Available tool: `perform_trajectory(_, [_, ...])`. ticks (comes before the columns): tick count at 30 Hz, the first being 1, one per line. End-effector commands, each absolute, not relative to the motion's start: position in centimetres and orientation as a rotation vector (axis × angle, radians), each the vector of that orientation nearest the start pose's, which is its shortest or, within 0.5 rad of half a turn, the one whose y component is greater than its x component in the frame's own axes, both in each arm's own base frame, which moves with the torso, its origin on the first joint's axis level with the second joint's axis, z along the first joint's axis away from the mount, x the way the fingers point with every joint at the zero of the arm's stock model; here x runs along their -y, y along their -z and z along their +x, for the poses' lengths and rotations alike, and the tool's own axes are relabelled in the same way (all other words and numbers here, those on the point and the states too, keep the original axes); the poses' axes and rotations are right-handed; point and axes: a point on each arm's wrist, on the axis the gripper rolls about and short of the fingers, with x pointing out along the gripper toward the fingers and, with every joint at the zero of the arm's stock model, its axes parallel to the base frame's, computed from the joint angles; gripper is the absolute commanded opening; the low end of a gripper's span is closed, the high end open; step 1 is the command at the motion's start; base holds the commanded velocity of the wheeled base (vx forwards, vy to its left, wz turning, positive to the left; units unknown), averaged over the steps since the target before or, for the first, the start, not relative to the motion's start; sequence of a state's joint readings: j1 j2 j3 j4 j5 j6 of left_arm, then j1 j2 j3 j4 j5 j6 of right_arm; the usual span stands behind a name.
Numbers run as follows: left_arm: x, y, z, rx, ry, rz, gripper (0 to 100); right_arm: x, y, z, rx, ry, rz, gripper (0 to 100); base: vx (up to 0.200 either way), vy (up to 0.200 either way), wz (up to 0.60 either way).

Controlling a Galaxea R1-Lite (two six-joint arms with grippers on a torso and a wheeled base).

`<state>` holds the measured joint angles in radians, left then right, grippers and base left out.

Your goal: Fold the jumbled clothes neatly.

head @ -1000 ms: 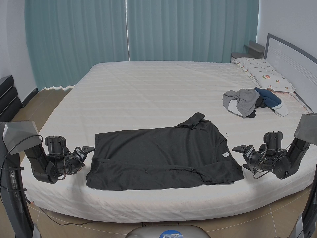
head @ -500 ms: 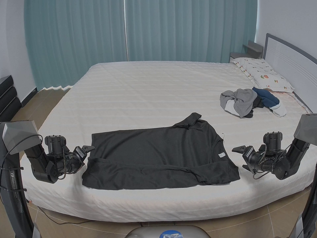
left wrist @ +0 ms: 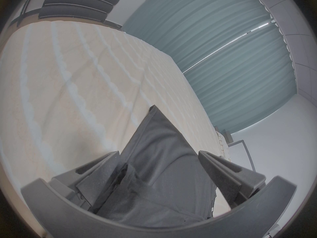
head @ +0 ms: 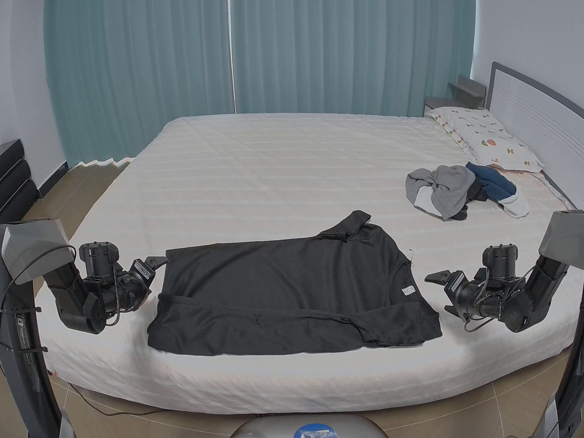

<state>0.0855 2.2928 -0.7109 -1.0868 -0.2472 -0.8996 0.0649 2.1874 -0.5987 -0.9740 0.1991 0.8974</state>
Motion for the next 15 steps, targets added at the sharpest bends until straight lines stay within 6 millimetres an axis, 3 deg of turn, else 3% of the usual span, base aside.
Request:
perform_trajectory(1, [-2.5, -0.4, 36.3, -0.517, -0.064, -0.962, 100, -2.6, -0.7, 32.9, -0.695, 0.037, 0.903, 100, 0.200, 0.000, 0.00])
perform_trajectory(3, [-2.6, -0.3, 36.5, -0.516, -0.066, -0.962, 100, -2.6, -0.7, 32.9, -0.699, 0.034, 0.905, 100, 0.200, 0.000, 0.00])
perform_trajectory(15, [-2.7, -1.1, 37.8, -0.470, -0.051, -0.953, 100, -3.6, 0.9, 33.1, -0.756, 0.015, 0.904, 100, 0.000, 0.000, 0.00])
